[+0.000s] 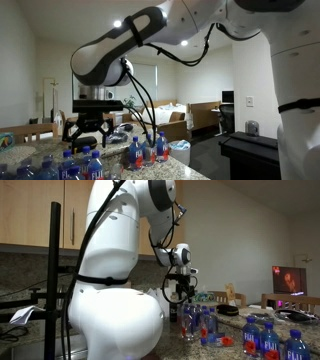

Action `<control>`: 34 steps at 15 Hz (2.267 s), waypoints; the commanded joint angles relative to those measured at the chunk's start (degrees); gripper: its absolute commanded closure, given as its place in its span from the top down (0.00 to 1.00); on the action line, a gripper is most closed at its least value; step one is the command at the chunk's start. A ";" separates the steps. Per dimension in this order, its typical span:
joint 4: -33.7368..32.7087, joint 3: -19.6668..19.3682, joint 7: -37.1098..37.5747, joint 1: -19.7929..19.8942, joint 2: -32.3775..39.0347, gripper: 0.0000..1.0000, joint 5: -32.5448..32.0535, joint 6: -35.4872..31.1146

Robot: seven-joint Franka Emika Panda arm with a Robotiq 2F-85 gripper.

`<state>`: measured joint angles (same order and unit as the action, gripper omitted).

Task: Pick up one bottle from the left side of the counter and put it on the right side of the countertop

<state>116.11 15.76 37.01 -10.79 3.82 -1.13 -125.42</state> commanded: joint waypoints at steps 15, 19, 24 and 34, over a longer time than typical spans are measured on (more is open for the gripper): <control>-15.25 -6.53 18.67 -8.26 17.90 0.67 0.51 1.37; -16.63 -7.67 19.98 -8.37 19.16 0.39 0.26 4.70; -18.65 -8.02 18.91 -8.27 20.33 0.19 0.36 6.93; -16.79 -7.66 16.38 -8.15 16.81 0.12 -0.18 8.97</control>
<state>97.60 8.24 54.96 -18.68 24.18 -1.17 -118.72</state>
